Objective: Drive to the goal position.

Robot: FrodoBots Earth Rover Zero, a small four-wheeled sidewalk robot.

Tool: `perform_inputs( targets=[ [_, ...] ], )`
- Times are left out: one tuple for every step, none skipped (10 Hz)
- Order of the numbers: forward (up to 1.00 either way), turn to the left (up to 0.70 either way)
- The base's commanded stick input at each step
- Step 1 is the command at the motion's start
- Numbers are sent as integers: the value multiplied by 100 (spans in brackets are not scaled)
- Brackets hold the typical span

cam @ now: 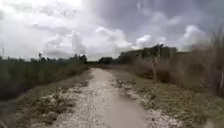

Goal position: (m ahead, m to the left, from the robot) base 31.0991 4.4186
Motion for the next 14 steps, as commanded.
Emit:
perform_inputs(
  targets=[
    [70, 27],
    [70, 35],
    [70, 35],
    [70, 12],
    [70, 0],
    [70, 0],
    [70, 0],
    [70, 0],
    [70, 0],
    [70, 0],
    [70, 0],
    [70, 0],
    [70, 0],
    [70, 0]
  ],
)
